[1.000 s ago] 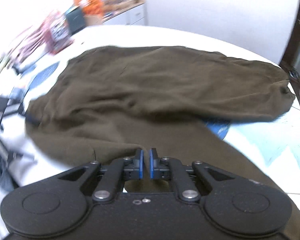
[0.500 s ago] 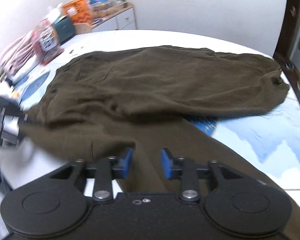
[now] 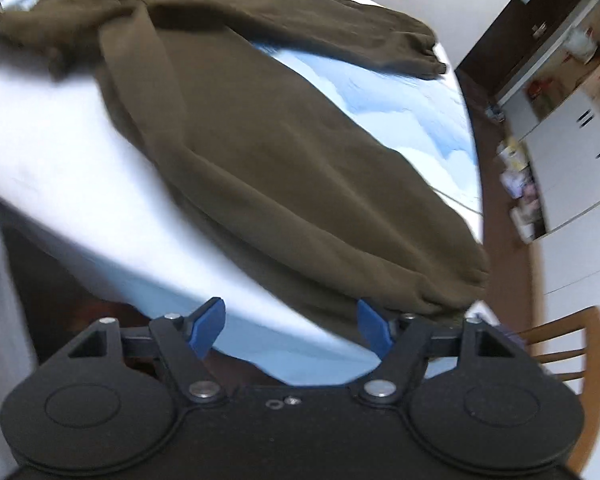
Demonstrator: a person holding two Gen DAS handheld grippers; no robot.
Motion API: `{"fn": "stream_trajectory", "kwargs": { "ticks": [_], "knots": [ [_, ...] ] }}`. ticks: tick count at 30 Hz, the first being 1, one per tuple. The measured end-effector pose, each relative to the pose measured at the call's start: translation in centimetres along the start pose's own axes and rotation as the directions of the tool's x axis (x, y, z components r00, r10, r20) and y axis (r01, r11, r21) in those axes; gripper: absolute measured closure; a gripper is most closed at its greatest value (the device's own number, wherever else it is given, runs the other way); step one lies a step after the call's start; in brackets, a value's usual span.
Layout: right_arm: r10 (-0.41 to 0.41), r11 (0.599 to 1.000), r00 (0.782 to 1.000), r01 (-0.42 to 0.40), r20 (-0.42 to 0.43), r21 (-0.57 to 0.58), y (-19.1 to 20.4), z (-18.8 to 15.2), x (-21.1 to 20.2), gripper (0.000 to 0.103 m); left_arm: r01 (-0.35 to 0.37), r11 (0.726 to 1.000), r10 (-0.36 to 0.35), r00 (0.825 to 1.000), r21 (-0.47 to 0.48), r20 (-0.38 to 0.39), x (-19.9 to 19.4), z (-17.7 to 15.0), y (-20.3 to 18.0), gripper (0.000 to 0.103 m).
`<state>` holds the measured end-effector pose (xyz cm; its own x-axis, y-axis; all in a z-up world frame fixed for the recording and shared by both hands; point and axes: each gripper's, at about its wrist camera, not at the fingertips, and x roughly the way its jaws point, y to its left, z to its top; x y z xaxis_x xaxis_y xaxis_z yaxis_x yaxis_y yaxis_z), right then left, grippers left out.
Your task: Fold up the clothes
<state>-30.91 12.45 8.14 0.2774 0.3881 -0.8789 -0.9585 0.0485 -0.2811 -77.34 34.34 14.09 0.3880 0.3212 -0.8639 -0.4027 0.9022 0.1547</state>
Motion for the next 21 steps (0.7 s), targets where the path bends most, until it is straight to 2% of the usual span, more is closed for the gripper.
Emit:
{"fn": "stream_trajectory", "kwargs": {
  "ticks": [4, 10, 15, 21],
  "knots": [
    [-0.03, 0.998, 1.0, 0.03, -0.002, 0.047, -1.7, -0.6, 1.7, 0.0, -0.002, 1.0, 0.002, 1.0, 0.0, -0.019, 0.3, 0.2, -0.1, 0.088],
    [0.061, 0.998, 0.998, -0.06, -0.019, 0.029, -2.4, 0.2, 3.7, 0.0, -0.004, 1.0, 0.004, 0.999, 0.004, -0.036, 0.2, 0.1, -0.3, 0.088],
    [0.115, 0.984, 0.993, -0.113, -0.01, 0.136, -4.1, 2.0, 5.2, 0.0, -0.005, 1.0, 0.006, 0.999, 0.009, -0.043, 0.4, 0.2, -0.4, 0.088],
    [0.132, 0.977, 0.991, -0.128, -0.016, 0.171, -3.9, 2.2, 5.2, 0.0, -0.011, 1.0, 0.011, 0.999, 0.011, -0.038, 0.5, 0.1, -0.4, 0.088]
  ]
}}
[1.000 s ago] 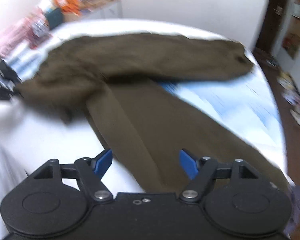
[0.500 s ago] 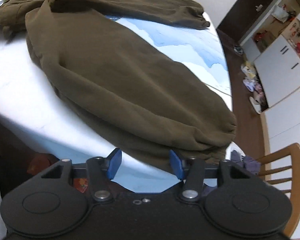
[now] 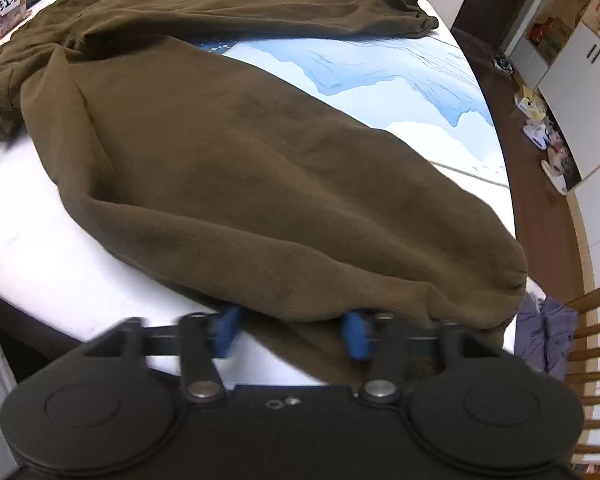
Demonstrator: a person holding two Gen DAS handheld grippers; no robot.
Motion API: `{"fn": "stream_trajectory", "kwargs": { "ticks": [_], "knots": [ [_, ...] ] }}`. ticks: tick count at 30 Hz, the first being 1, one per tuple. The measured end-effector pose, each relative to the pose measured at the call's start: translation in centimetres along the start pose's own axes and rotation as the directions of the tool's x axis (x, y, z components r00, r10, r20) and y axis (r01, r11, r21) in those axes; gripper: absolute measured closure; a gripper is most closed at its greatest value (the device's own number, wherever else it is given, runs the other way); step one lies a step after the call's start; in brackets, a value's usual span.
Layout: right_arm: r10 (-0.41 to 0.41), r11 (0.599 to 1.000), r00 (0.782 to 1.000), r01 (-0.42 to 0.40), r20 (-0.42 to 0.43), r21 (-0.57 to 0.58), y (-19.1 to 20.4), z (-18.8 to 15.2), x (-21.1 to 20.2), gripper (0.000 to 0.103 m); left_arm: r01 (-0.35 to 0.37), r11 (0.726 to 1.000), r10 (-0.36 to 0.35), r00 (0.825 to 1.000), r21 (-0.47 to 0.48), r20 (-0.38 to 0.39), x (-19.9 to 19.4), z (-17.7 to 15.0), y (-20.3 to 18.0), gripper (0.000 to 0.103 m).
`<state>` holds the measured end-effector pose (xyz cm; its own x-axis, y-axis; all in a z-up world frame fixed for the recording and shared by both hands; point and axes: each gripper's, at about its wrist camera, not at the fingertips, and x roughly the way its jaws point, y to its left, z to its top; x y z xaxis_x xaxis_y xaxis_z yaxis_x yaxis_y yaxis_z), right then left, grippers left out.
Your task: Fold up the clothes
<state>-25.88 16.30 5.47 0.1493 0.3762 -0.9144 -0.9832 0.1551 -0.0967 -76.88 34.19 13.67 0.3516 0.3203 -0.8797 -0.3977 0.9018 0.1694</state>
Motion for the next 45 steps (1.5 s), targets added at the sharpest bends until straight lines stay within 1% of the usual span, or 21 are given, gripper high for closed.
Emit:
{"fn": "stream_trajectory", "kwargs": {
  "ticks": [2, 3, 4, 6, 8, 11, 13, 16, 18, 21, 22, 26, 29, 31, 35, 37, 40, 42, 45],
  "knots": [
    [-0.039, 0.999, 0.999, 0.039, -0.009, 0.006, 0.4, -0.4, -0.5, 0.0, -0.018, 1.0, 0.018, 1.0, -0.007, 0.018, -0.2, -0.2, -0.2, 0.088],
    [-0.045, 0.998, 0.999, 0.044, 0.005, 0.033, 0.3, -0.7, -0.9, 0.0, -0.026, 1.0, 0.026, 0.999, -0.01, 0.027, -0.4, -0.3, -0.2, 0.09],
    [-0.06, 0.996, 0.998, 0.058, 0.027, 0.066, 0.2, -1.1, -1.7, 0.0, -0.035, 0.999, 0.035, 0.999, -0.017, 0.039, -0.7, -0.5, -0.3, 0.091],
    [-0.116, 0.983, 0.99, 0.104, 0.075, 0.15, -0.2, -2.1, -3.6, 0.0, -0.039, 0.998, 0.041, 0.997, -0.044, 0.06, -1.4, -1.0, -0.2, 0.093],
    [-0.182, 0.964, 0.975, 0.152, 0.123, 0.219, -0.4, -2.9, -5.9, 0.0, -0.034, 0.998, 0.039, 0.997, -0.059, 0.07, -2.3, -1.8, -0.1, 0.094],
    [-0.278, 0.928, 0.942, 0.213, 0.188, 0.305, -0.4, -3.5, -9.6, 0.0, 0.009, 0.999, -0.004, 0.996, -0.052, 0.091, -4.2, -2.9, -0.3, 0.094],
    [-0.361, 0.899, 0.903, 0.27, 0.234, 0.345, 0.2, -3.2, -12.0, 0.0, 0.046, 0.998, -0.041, 0.992, -0.037, 0.12, -5.9, -3.4, -0.7, 0.094],
    [-0.433, 0.865, 0.854, 0.303, 0.289, 0.401, 0.4, -2.7, -14.8, 0.0, 0.087, 0.994, -0.075, 0.981, -0.058, 0.178, -8.3, -4.0, -0.9, 0.094],
    [-0.458, 0.855, 0.832, 0.314, 0.314, 0.414, 0.4, -1.9, -15.6, 0.0, 0.092, 0.993, -0.075, 0.974, -0.071, 0.214, -9.1, -4.3, -1.0, 0.094],
    [-0.478, 0.851, 0.814, 0.335, 0.331, 0.404, 0.4, -0.1, -15.5, 0.0, 0.071, 0.993, -0.045, 0.968, -0.097, 0.249, -9.1, -4.2, -0.8, 0.094],
    [-0.486, 0.85, 0.805, 0.347, 0.34, 0.396, 0.4, 0.8, -15.5, 0.0, 0.064, 0.992, -0.035, 0.965, -0.106, 0.26, -9.2, -4.2, -0.7, 0.094],
    [-0.499, 0.853, 0.777, 0.36, 0.384, 0.378, -0.3, 4.3, -15.5, 0.0, 0.042, 0.985, 0.013, 0.95, -0.169, 0.313, -9.8, -3.5, 0.5, 0.094],
    [-0.484, 0.868, 0.761, 0.356, 0.431, 0.346, -1.2, 8.1, -15.1, 0.0, 0.011, 0.975, 0.064, 0.941, -0.22, 0.332, -9.5, -2.2, 1.5, 0.094],
    [-0.47, 0.88, 0.751, 0.358, 0.464, 0.312, -1.6, 11.0, -14.7, 0.0, -0.009, 0.963, 0.103, 0.936, -0.27, 0.336, -9.1, -0.9, 2.6, 0.094],
    [-0.408, 0.913, 0.744, 0.342, 0.529, 0.222, -3.6, 18.6, -12.2, 0.0, -0.068, 0.937, 0.176, 0.939, -0.344, 0.294, -7.8, 2.4, 5.5, 0.094],
    [-0.361, 0.931, 0.754, 0.327, 0.549, 0.164, -4.5, 22.8, -10.0, 0.0, -0.099, 0.92, 0.205, 0.946, -0.378, 0.25, -6.5, 4.2, 7.3, 0.094],
    [-0.284, 0.951, 0.789, 0.302, 0.545, 0.058, -5.5, 29.0, -5.2, 0.0, -0.139, 0.895, 0.229, 0.959, -0.424, 0.169, -3.9, 6.7, 10.1, 0.094],
    [-0.233, 0.963, 0.821, 0.271, 0.521, 0.003, -6.0, 32.8, -0.9, 0.0, -0.172, 0.876, 0.245, 0.963, -0.45, 0.11, -1.8, 7.9, 12.0, 0.094],
    [-0.178, 0.971, 0.873, 0.23, 0.454, -0.063, -5.9, 37.2, 5.8, 0.0, -0.208, 0.847, 0.248, 0.969, -0.488, 0.018, 1.8, 8.9, 14.4, 0.094]
  ]
}}
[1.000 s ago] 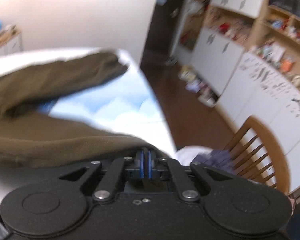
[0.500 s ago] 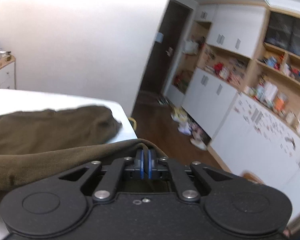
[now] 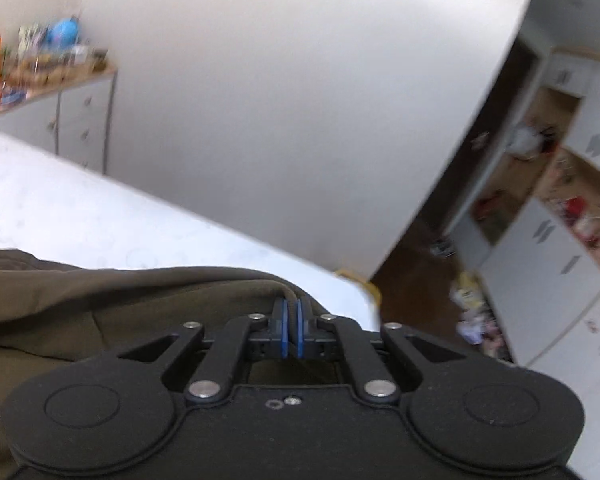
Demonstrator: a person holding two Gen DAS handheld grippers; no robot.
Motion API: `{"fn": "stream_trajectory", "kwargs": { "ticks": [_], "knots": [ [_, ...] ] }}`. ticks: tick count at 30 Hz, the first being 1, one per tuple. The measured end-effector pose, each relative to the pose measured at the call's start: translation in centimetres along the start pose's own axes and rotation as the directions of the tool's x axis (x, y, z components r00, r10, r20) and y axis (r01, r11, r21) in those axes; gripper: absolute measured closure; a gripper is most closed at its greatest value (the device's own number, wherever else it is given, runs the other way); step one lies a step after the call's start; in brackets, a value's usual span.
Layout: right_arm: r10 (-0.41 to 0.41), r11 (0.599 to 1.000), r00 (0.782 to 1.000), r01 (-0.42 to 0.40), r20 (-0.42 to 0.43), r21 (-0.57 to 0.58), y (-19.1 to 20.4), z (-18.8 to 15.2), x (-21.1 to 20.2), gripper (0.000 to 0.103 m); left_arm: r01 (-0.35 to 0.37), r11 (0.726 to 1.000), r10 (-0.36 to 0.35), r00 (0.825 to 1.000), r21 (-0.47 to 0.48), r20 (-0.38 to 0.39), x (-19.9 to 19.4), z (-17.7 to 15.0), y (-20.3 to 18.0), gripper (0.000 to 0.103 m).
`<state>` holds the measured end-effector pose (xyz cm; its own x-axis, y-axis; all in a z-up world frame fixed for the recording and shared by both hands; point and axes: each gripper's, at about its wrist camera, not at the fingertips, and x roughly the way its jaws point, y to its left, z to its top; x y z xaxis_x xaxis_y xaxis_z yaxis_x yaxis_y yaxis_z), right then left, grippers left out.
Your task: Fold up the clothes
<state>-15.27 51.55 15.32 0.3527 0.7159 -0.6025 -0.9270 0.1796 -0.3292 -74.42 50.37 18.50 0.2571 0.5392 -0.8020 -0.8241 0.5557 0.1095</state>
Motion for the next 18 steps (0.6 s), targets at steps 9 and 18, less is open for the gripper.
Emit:
{"fn": "stream_trajectory", "kwargs": {
  "ticks": [9, 18],
  "knots": [
    [0.07, 0.991, 0.992, -0.081, -0.107, -0.105, 4.0, -0.7, 10.0, 0.0, -0.077, 0.994, 0.07, 0.993, -0.073, -0.096, 4.6, 2.5, 0.9, 0.093],
    [0.14, 0.965, 0.983, -0.163, -0.12, -0.206, 4.7, -1.0, 8.5, 0.0, -0.138, 0.979, 0.116, 0.982, -0.153, -0.146, 7.7, 4.9, 2.6, 0.083]
  ]
}}
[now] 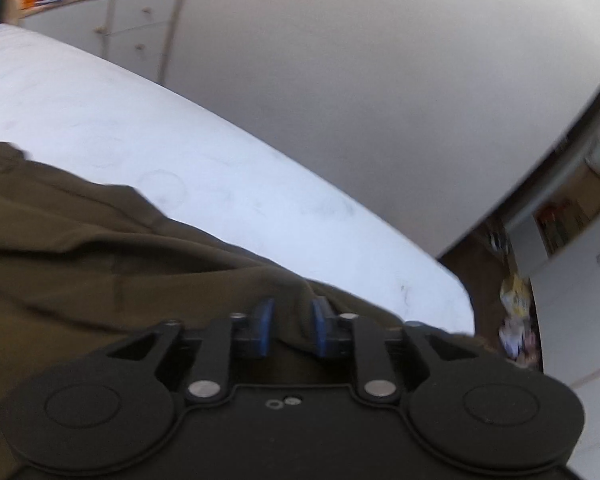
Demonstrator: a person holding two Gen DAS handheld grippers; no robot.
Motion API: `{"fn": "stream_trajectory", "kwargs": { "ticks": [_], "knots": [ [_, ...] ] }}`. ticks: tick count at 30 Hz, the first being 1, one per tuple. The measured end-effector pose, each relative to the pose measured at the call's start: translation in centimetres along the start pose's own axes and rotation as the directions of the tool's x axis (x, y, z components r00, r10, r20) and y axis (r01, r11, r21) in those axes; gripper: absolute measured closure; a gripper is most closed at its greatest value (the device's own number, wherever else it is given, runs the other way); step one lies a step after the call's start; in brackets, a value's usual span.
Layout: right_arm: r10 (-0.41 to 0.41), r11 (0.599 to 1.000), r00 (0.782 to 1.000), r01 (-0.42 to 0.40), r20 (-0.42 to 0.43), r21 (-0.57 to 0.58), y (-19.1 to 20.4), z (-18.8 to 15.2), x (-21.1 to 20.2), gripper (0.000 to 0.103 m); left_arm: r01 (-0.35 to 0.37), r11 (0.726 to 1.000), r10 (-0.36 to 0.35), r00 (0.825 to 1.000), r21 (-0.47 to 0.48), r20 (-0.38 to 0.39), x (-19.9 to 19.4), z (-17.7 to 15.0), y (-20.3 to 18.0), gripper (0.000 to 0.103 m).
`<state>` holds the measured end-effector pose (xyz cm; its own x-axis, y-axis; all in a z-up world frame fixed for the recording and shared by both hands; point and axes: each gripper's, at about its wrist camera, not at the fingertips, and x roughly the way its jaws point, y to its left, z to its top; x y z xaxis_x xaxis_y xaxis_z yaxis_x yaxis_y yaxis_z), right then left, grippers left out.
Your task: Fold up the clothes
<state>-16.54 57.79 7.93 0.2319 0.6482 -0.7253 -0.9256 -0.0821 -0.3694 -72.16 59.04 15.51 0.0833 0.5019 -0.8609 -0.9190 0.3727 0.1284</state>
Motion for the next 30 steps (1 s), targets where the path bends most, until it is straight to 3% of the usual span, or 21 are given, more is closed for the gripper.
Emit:
{"fn": "stream_trajectory", "kwargs": {
  "ticks": [3, 5, 7, 8, 9, 12, 15, 17, 20, 22, 25, 28, 30],
  "knots": [
    [0.063, 0.995, 0.995, -0.057, 0.074, -0.084, 0.9, 0.1, -4.1, 0.0, 0.007, 1.0, -0.007, 1.0, 0.014, 0.02, -1.6, 0.5, 0.1, 0.079],
    [0.151, 0.979, 0.98, -0.131, 0.126, -0.154, 2.2, 0.3, -6.8, 0.0, 0.019, 1.0, -0.02, 0.997, 0.01, 0.071, -3.7, 0.9, 0.7, 0.073],
    [0.269, 0.948, 0.95, -0.233, 0.158, -0.217, 4.7, 0.9, -8.8, 0.0, -0.002, 1.0, 0.005, 0.992, -0.017, 0.126, -5.5, 1.5, 1.6, 0.051],
    [0.336, 0.924, 0.927, -0.289, 0.17, -0.249, 6.1, 1.2, -9.7, 0.0, -0.025, 0.999, 0.031, 0.988, -0.038, 0.153, -6.2, 1.7, 2.1, 0.035],
    [0.391, 0.9, 0.903, -0.335, 0.178, -0.279, 7.8, 1.5, -10.2, 0.0, -0.047, 0.997, 0.057, 0.984, -0.059, 0.167, -6.6, 2.0, 2.5, 0.032],
    [0.494, 0.837, 0.849, -0.405, 0.188, -0.368, 13.4, 2.5, -10.8, 0.0, -0.074, 0.991, 0.092, 0.981, -0.108, 0.17, -7.5, 2.0, 3.3, 0.032],
    [0.566, 0.775, 0.804, -0.443, 0.184, -0.451, 17.6, 3.2, -10.4, 0.0, 0.021, 1.0, -0.02, 0.981, -0.005, 0.193, -8.9, 0.3, 1.2, 0.035],
    [0.594, 0.74, 0.78, -0.433, 0.198, -0.515, 19.9, 3.4, -10.1, 0.0, 0.062, 0.993, -0.077, 0.985, 0.097, 0.156, -9.1, -1.4, -1.2, 0.041],
    [0.621, 0.699, 0.758, -0.419, 0.201, -0.579, 21.9, 3.4, -9.5, 0.0, 0.085, 0.983, -0.105, 0.988, 0.165, 0.114, -8.6, -4.2, -3.8, 0.042],
    [0.644, 0.666, 0.741, -0.42, 0.191, -0.616, 23.2, 3.3, -9.0, 0.0, 0.087, 0.984, -0.104, 0.989, 0.155, 0.103, -8.0, -5.6, -4.4, 0.042],
    [0.618, 0.647, 0.759, -0.345, 0.204, -0.68, 24.8, 3.2, -8.4, 0.0, 0.093, 0.989, -0.104, 0.99, 0.112, 0.094, -7.2, -6.6, -4.1, 0.042],
    [0.627, 0.639, 0.763, -0.39, 0.155, -0.662, 24.7, 4.4, -8.1, 0.0, 0.089, 0.993, -0.097, 0.991, 0.083, 0.093, -7.0, -7.0, -3.6, 0.042],
    [0.637, 0.65, 0.765, -0.467, 0.095, -0.599, 23.6, 5.5, -8.4, 0.0, 0.09, 0.993, -0.097, 0.991, 0.074, 0.095, -6.9, -7.1, -3.1, 0.042]
  ]
}}
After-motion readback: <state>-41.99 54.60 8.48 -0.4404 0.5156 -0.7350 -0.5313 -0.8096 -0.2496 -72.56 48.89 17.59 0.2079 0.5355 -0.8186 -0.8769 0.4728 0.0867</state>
